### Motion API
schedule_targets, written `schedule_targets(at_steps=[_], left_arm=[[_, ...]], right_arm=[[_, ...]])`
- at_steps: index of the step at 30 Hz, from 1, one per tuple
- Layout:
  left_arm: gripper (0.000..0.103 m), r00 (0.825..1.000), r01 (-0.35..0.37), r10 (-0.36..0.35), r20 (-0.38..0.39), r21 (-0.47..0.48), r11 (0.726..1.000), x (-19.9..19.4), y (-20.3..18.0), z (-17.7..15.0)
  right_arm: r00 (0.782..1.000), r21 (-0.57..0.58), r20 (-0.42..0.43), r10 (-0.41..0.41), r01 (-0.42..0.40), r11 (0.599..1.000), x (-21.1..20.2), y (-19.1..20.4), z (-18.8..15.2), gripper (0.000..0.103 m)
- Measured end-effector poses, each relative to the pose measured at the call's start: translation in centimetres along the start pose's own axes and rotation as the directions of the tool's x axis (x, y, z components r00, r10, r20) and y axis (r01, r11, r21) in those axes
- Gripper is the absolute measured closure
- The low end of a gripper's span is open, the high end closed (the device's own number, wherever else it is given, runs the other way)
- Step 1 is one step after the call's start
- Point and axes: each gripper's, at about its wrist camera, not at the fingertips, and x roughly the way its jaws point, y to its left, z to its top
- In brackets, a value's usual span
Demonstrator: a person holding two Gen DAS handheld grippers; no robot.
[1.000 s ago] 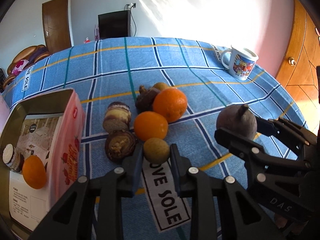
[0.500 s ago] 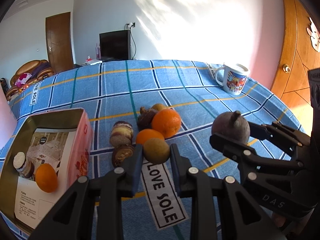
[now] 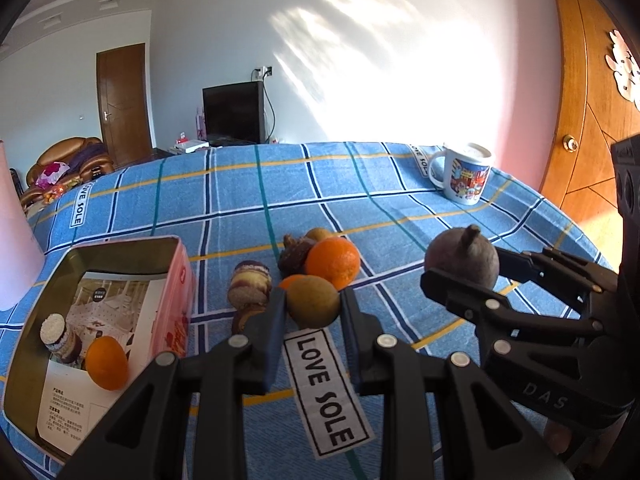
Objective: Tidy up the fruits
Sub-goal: 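Grasp a small yellow-green fruit with the left tool while the right holds the purple fruit, then place the purple fruit in the tin with the right tool while the left drops the yellow-green fruit there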
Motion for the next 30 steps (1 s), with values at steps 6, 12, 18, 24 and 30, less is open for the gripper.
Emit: schedule_targets(at_steps=[6,12,18,24,30], left_arm=[[0.075,0.999,-0.018,0.018,0.031,0.006,1.0,-0.6,-0.1,-0.1],[0.075,0.998,-0.032,0.032,0.057,0.007,0.999,-1.1,-0.1,-0.1],[0.075,0.996,-0.069,0.068,0.061,0.021,0.997,-1.5,0.1,-0.2],[0.075,0.993,-0.109,0.11,0.046,-0.016,0.994,-2.3,2.3,-0.3],[0.075,0.981,-0.18,0.184,0.054,-0.075,0.981,-4.3,6.5,-0.2]], right_arm=[[1.0,-0.001,0.027,-0.002,0.002,1.0,-0.5,-0.1,0.0,0.051],[0.999,-0.002,0.049,-0.013,0.013,1.0,-0.9,0.0,0.0,0.051],[0.999,-0.019,0.041,-0.019,0.02,1.0,-0.7,0.4,0.0,0.051],[0.999,-0.047,0.03,0.031,-0.029,0.998,-0.3,2.4,1.0,0.051],[0.993,-0.084,0.014,0.118,-0.116,0.99,0.6,5.7,2.6,0.051]])
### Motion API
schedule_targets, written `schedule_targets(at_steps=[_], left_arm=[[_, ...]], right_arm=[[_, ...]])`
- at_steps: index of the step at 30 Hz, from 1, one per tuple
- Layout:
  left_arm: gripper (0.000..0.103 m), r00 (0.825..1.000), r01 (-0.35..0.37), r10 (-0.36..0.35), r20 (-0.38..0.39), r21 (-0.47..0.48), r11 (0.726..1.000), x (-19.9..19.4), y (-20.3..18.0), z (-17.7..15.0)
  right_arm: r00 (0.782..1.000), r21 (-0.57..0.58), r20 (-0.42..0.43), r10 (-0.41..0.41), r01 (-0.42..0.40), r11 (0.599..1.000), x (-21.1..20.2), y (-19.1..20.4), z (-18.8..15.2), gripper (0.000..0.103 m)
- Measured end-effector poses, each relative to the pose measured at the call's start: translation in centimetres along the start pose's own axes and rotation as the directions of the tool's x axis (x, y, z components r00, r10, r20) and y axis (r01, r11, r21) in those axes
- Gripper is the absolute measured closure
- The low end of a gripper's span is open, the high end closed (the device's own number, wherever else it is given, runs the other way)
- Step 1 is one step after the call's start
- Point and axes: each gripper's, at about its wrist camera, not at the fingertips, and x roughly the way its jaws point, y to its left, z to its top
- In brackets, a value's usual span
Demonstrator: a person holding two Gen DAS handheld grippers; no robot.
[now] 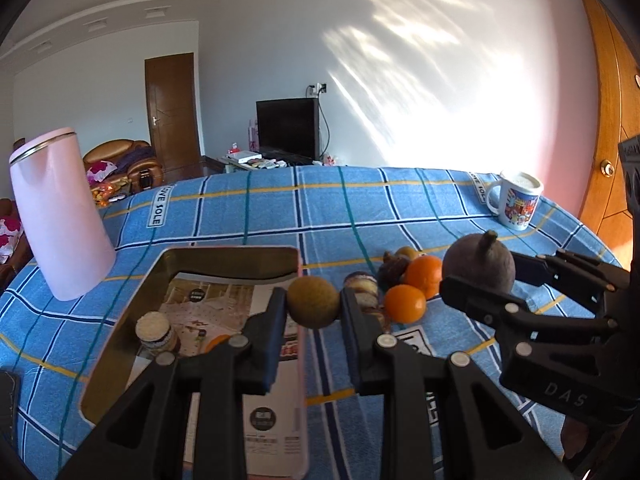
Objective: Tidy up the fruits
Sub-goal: 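Place the purple fruit in the tin with the right tool while the left drops the yellow-green fruit there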
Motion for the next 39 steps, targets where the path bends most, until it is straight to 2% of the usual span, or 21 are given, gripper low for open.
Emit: schedule_targets(at_steps=[6,13,21,28,30,34,38,39], left_arm=[[0.075,0.995,-0.098,0.095,-0.043,-0.061,0.993,0.2,5.3,-0.4],[0.075,0.986,-0.149,0.138,-0.097,-0.117,0.982,1.0,9.5,-1.7],[0.075,0.982,-0.138,0.119,-0.144,-0.135,0.981,2.1,10.8,-2.7],[0.073,0.984,-0.132,0.112,-0.14,-0.14,0.981,1.7,11.4,-2.7],[0.072,0.984,-0.128,0.108,-0.142,-0.147,0.981,1.7,11.5,-2.7],[0.056,0.985,-0.119,0.098,-0.141,-0.144,0.982,1.3,10.9,-2.5],[0.03,0.987,-0.127,0.112,-0.114,-0.131,0.983,0.7,9.5,-1.9],[0.029,0.988,-0.124,0.111,-0.106,-0.127,0.984,0.7,9.0,-1.7]], right_arm=[[0.994,-0.033,-0.035,0.1,-0.101,0.994,1.9,3.8,1.0,0.051],[0.981,-0.07,-0.077,0.176,-0.182,0.981,3.9,7.8,1.4,0.051],[0.968,-0.115,-0.129,0.216,-0.231,0.966,5.8,11.1,1.2,0.051],[0.956,-0.14,-0.171,0.238,-0.262,0.955,6.9,12.7,0.6,0.05],[0.961,-0.146,-0.156,0.23,-0.253,0.956,6.5,12.8,0.7,0.049],[0.963,-0.14,-0.123,0.238,-0.255,0.957,5.2,12.0,1.1,0.038],[0.977,-0.123,-0.081,0.199,-0.208,0.97,3.5,9.2,1.2,0.037],[0.982,-0.117,-0.072,0.175,-0.183,0.976,3.1,8.2,1.2,0.037]])
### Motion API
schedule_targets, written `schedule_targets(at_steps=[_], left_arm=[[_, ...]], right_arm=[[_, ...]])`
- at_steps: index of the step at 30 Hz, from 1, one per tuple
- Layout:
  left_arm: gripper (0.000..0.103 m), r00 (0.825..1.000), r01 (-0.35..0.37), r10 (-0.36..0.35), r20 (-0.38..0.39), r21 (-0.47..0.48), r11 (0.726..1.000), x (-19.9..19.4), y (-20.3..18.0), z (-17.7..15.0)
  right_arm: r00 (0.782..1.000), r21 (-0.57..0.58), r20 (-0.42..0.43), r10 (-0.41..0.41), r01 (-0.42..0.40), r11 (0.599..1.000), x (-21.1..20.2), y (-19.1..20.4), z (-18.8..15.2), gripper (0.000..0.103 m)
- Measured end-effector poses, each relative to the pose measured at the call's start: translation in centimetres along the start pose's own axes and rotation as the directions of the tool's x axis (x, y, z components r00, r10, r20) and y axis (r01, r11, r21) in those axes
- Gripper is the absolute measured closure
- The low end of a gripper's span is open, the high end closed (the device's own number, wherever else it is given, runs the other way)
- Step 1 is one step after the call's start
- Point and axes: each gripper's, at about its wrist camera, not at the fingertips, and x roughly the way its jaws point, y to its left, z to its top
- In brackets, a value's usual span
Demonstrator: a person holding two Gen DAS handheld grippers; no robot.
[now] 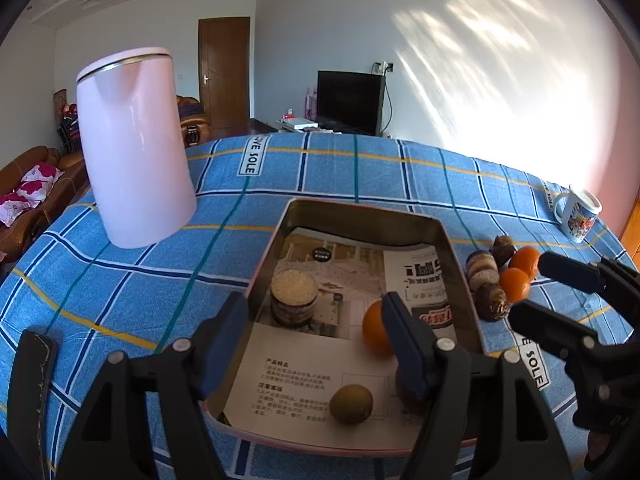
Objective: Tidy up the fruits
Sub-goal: 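Place the purple fruit in the tin with the right tool while the left drops the yellow-green fruit there, then grasp another orange with the right tool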
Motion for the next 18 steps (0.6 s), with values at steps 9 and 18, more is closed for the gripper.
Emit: schedule_targets(at_steps=[9,18], left_arm=[[0.029,0.999,0.033,-0.032,-0.003,0.053,0.998,0.4,-4.3,0.4],[0.029,1.0,0.01,-0.01,-0.004,0.036,0.999,0.9,-3.6,0.9]], right_arm=[[0.981,0.026,-0.054,-0.185,0.186,0.982,-0.6,-6.4,-2.0,0.038],[0.979,-0.043,-0.141,-0.147,0.142,0.989,3.6,-4.5,-1.8,0.041]])
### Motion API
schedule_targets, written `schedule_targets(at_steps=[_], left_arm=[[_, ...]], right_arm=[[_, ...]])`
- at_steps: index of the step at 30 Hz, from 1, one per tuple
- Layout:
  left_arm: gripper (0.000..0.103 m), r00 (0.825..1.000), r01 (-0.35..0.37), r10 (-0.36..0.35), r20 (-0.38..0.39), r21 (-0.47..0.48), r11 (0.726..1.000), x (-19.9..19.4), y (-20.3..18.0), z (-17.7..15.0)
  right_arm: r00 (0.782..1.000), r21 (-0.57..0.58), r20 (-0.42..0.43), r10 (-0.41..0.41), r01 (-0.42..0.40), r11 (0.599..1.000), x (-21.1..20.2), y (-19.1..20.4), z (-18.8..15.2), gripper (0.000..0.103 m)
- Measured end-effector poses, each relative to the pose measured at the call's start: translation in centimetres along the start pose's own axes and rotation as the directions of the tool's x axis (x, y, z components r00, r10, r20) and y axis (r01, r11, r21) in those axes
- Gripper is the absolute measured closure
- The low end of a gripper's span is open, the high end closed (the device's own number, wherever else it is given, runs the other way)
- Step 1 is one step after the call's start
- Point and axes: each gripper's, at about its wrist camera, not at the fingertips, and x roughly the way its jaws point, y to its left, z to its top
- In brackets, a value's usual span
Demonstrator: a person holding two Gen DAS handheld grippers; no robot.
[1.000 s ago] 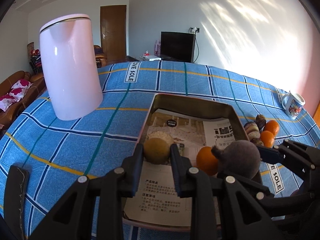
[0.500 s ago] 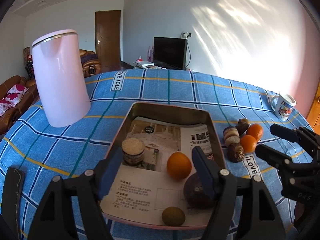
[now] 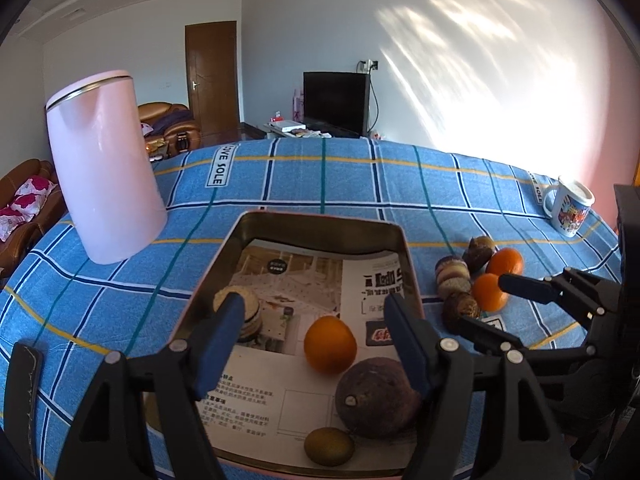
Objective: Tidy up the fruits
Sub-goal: 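Grasp another orange with the right tool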
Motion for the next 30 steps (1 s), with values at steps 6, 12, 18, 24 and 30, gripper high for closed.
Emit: schedule_targets(at_steps=[6,12,18,24,30], left_arm=[[0.029,1.0,0.007,-0.007,-0.004,0.002,1.0,0.0,0.0,-0.1],[0.028,1.0,-0.004,0.004,0.005,-0.006,1.0,-0.2,0.3,0.2],[0.027,1.0,0.001,-0.001,0.004,-0.003,1.0,-0.4,0.1,0.4],[0.027,1.0,0.016,-0.016,0.018,0.009,1.0,-1.0,-0.3,0.8],[0.027,0.999,0.051,-0.051,0.012,0.019,0.999,-0.9,-1.3,1.1]], right_arm=[[0.999,-0.067,-0.036,-0.039,0.036,0.997,1.1,1.2,0.5,0.043],[0.99,-0.188,-0.059,-0.132,0.119,0.975,1.0,2.7,-0.2,0.049],[0.978,-0.262,-0.075,-0.194,0.168,0.95,1.8,3.2,-0.2,0.05],[0.991,-0.237,-0.055,-0.124,0.108,0.965,1.0,3.2,0.2,0.091],[0.994,-0.102,-0.03,-0.104,0.1,0.99,-1.6,-0.1,-0.3,0.092]])
